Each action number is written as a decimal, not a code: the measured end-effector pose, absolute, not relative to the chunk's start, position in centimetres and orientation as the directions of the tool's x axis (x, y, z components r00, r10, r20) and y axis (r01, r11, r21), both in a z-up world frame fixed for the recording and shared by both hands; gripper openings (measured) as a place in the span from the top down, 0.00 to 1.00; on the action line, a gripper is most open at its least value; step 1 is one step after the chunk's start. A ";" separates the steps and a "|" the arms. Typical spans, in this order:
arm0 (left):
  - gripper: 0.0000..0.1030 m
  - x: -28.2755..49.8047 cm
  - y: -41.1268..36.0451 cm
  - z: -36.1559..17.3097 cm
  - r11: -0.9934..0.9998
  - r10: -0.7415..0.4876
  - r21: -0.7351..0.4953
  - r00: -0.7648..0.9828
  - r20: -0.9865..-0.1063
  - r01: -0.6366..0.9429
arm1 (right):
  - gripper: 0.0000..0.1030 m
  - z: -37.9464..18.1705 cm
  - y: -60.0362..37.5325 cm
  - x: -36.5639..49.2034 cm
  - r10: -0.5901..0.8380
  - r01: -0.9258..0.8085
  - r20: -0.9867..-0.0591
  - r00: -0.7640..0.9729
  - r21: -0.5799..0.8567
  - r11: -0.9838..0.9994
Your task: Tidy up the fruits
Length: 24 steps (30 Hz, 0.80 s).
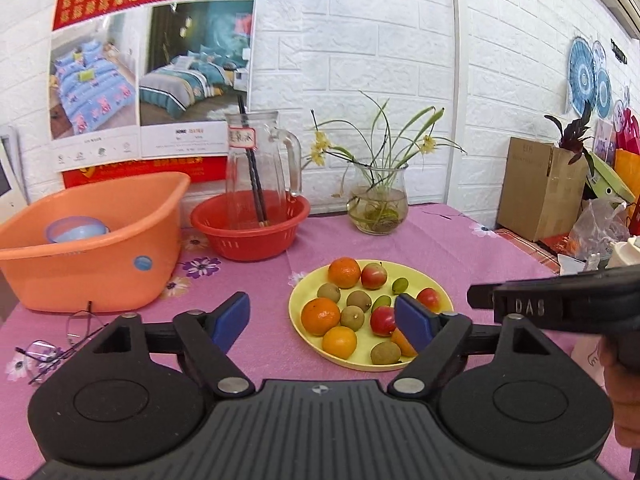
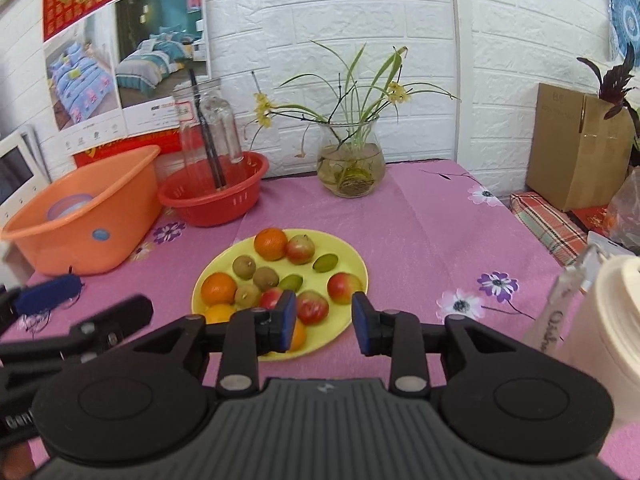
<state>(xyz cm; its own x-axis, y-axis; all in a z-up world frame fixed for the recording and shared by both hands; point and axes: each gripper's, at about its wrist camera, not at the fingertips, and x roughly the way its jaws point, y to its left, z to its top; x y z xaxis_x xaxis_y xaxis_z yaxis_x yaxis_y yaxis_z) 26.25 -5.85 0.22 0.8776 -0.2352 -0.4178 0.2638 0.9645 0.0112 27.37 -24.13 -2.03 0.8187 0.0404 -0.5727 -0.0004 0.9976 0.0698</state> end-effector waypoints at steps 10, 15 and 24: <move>0.14 21.1 -3.6 2.1 0.973 -0.208 0.009 0.899 -0.386 0.229 | 0.34 -0.9 -22.1 20.2 0.030 0.000 -0.561 0.827 0.052 0.999; 0.10 18.1 -3.2 2.2 0.976 -0.181 0.042 0.911 -0.370 0.211 | 0.34 -0.7 -22.5 17.1 0.071 -0.006 -0.560 0.825 0.117 0.993; 0.10 15.3 -3.6 1.6 0.972 -0.150 0.115 0.915 -0.374 0.206 | 0.34 -1.4 -22.6 14.9 0.060 -0.013 -0.546 0.836 0.091 0.996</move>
<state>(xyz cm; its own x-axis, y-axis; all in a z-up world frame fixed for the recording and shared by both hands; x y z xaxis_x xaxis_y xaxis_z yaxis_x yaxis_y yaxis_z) 15.25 -3.57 1.59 0.9154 -0.1498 -0.3735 0.2060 0.9717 0.1152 14.90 -22.57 -1.44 0.8356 0.0605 -0.5459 -0.0128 0.9958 0.0906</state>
